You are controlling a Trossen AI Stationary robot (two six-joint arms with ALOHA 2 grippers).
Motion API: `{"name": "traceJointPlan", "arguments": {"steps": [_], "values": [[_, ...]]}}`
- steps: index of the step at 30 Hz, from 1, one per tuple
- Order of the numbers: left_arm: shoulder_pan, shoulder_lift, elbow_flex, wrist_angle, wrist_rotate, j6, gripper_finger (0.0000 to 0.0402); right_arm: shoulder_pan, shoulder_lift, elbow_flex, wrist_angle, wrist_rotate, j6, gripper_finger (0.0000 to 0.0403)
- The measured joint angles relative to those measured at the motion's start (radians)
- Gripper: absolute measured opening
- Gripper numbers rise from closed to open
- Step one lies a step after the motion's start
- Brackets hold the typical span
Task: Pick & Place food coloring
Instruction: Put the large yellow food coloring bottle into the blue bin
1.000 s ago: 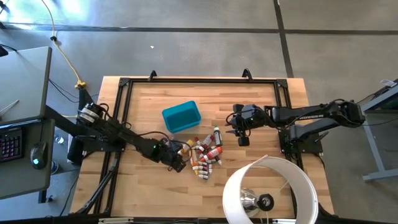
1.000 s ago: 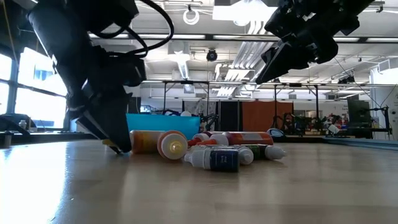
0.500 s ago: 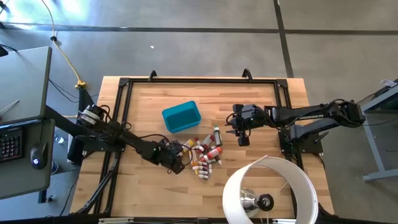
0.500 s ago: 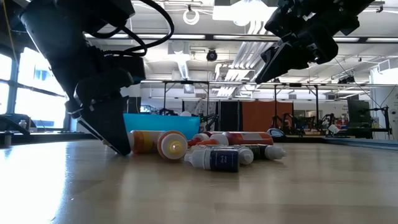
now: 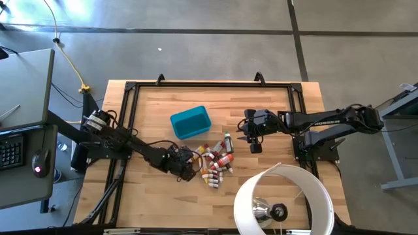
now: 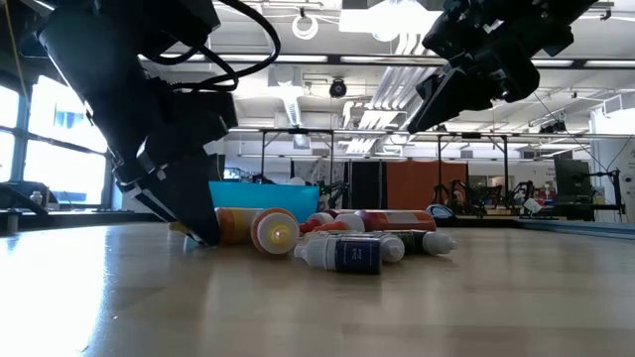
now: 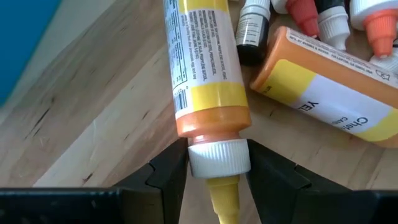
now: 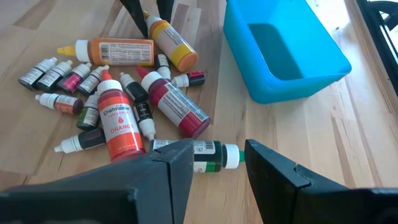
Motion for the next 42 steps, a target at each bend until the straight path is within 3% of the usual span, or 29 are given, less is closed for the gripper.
{"name": "traceJointPlan", "arguments": {"steps": [5, 10, 15, 19, 26, 32, 42], "values": [[0.000, 0.000, 0.000, -0.002, -0.024, -0.002, 0.0142, 0.000, 0.000, 0.000, 0.000, 0.000, -0.021, 0.0138], [0.001, 0.001, 0.000, -0.004, -0.045, -0.002, 0.0097, 0.000, 0.000, 0.000, 0.000, 0.000, -0.021, 0.0138], [0.001, 0.001, 0.054, -0.070, -0.019, 0.000, 0.0096, 0.000, 0.000, 0.000, 0.000, 0.000, -0.021, 0.0138], [0.000, -0.011, 0.203, -0.350, -0.005, -0.002, 0.0104, 0.000, 0.000, 0.000, 0.000, 0.000, -0.021, 0.0138], [0.011, -0.011, 0.606, -0.947, -0.007, 0.019, 0.0110, 0.000, 0.000, 0.000, 0.004, 0.000, -0.021, 0.0138], [0.121, -0.006, 0.830, -1.249, 0.000, 0.255, 0.0112, 0.000, 0.000, 0.000, 0.004, 0.000, -0.021, 0.0138], [0.484, 0.065, 0.837, -1.327, 0.023, 0.819, 0.0114, 0.000, 0.000, 0.000, 0.004, 0.000, -0.021, 0.0138]]}}
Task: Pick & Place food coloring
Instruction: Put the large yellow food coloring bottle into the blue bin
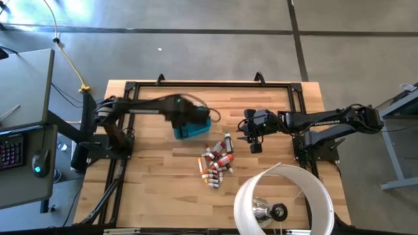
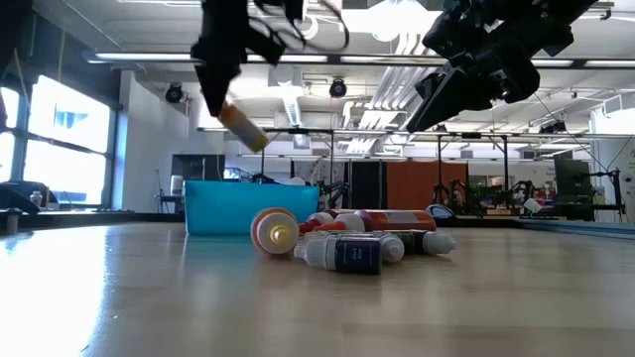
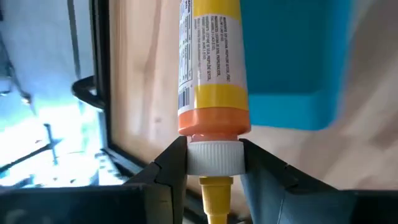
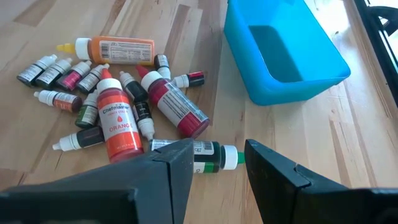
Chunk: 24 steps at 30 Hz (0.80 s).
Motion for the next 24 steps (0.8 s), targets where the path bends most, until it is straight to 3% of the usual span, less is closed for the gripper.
{"name": "traceJointPlan", "arguments": {"steps": [4, 9, 17, 24], "values": [[0.065, 0.084, 0.000, -0.013, 0.005, 0.200, 0.0114, 0.000, 0.000, 0.000, 0.001, 0.000, 0.000, 0.0138], [0.063, 0.188, 0.002, -0.018, -0.043, 0.402, 0.0114, 0.000, 0.000, 0.000, 0.008, 0.000, 0.000, 0.0138], [0.059, 0.261, 0.000, -0.013, -0.066, 0.518, 0.0114, 0.000, 0.000, 0.000, 0.009, 0.000, 0.000, 0.0138], [0.060, 0.261, -0.004, -0.014, -0.083, 0.526, 0.0114, 0.000, 0.000, 0.000, 0.008, 0.000, 0.000, 0.0138]]}}
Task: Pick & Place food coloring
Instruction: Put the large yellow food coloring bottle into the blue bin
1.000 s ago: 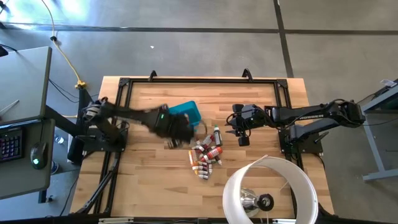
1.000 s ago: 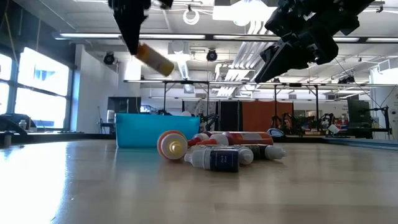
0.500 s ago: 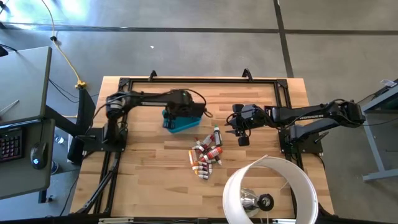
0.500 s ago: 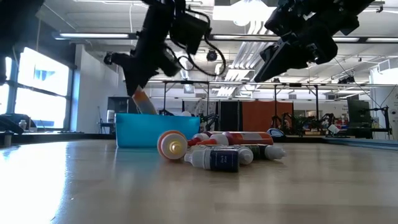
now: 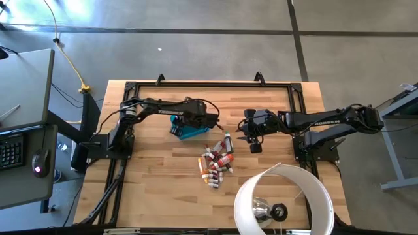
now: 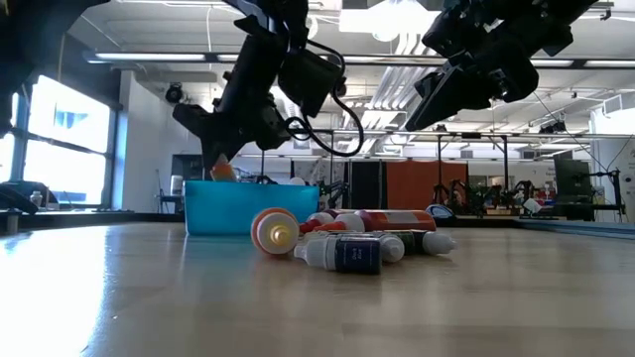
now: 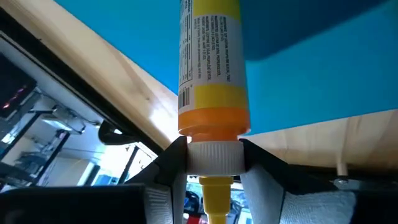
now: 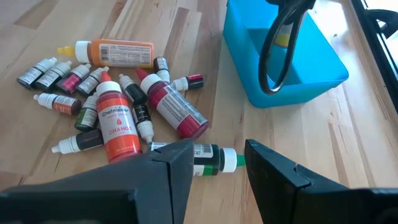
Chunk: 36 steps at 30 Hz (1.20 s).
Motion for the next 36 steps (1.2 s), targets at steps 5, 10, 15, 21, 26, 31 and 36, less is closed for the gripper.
{"name": "traceJointPlan", "arguments": {"steps": [5, 10, 15, 21, 26, 31, 36], "values": [[0.000, 0.000, -0.034, 0.001, 0.032, -0.010, 0.0114, 0.000, 0.000, 0.000, 0.000, 0.000, 0.000, 0.0138], [0.000, -0.025, -0.129, -0.002, 0.012, -0.095, 0.0114, 0.000, 0.000, 0.000, -0.001, -0.003, 0.001, 0.0138], [0.005, -0.049, -0.202, -0.001, -0.029, -0.098, 0.0114, 0.001, 0.000, 0.000, -0.001, -0.016, 0.004, 0.0138], [0.027, -0.047, -0.225, 0.002, -0.033, -0.114, 0.0115, 0.001, 0.000, 0.000, -0.001, -0.016, 0.006, 0.0138], [0.026, -0.039, -0.225, 0.000, -0.080, -0.111, 0.0115, 0.001, 0.000, 0.000, -0.001, -0.016, 0.004, 0.0138], [0.026, -0.039, -0.225, 0.001, -0.116, -0.083, 0.0131, 0.001, 0.000, 0.000, -0.001, -0.016, 0.002, 0.0138], [0.026, -0.039, -0.225, 0.000, -0.146, -0.083, 0.0187, 0.001, 0.000, 0.000, -0.001, -0.016, 0.001, 0.0138]]}}
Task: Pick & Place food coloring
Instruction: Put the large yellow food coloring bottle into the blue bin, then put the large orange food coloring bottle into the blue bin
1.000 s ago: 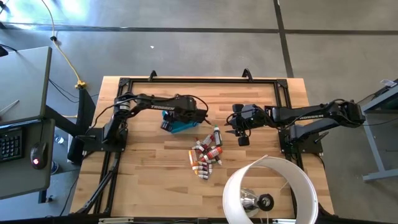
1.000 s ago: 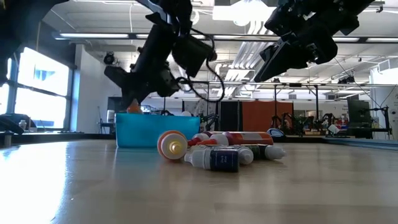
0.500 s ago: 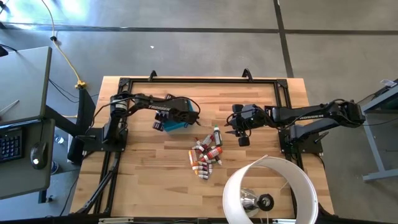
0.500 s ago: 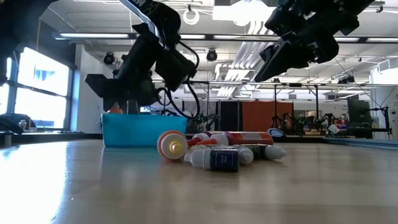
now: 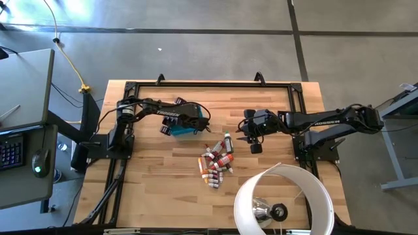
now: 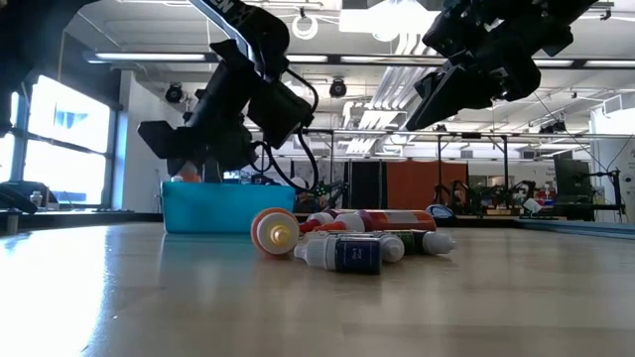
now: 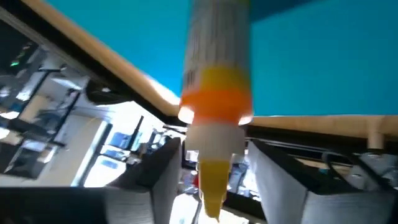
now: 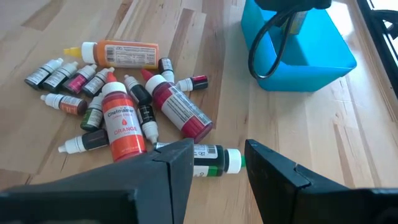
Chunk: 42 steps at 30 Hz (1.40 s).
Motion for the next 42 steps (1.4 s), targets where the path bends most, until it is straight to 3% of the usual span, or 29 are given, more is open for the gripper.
{"name": "traceJointPlan", "arguments": {"steps": [7, 14, 24, 31, 37, 42], "values": [[0.000, 0.000, 0.000, 0.000, -0.113, 0.002, 0.0226, 0.000, 0.000, 0.000, 0.000, 0.000, 0.000, 0.0138], [0.000, 0.000, 0.001, 0.000, -0.102, -0.067, 0.0227, 0.000, 0.000, 0.000, 0.002, 0.001, -0.001, 0.0138], [-0.001, -0.049, 0.085, 0.063, 0.119, -0.355, 0.0227, 0.000, 0.000, 0.000, 0.039, 0.002, -0.001, 0.0138], [-0.034, -0.196, 0.226, 0.068, 0.161, -0.500, 0.0227, 0.000, 0.000, 0.000, 0.038, 0.001, 0.000, 0.0138], [-0.154, -0.414, 0.234, 0.075, 0.187, -0.756, 0.0227, 0.000, 0.000, -0.002, 0.029, 0.001, 0.003, 0.0138], [-0.383, -0.570, 0.085, 0.266, 0.120, -0.964, 0.0227, 0.000, 0.000, -0.002, 0.033, -0.029, 0.052, 0.0138]]}}
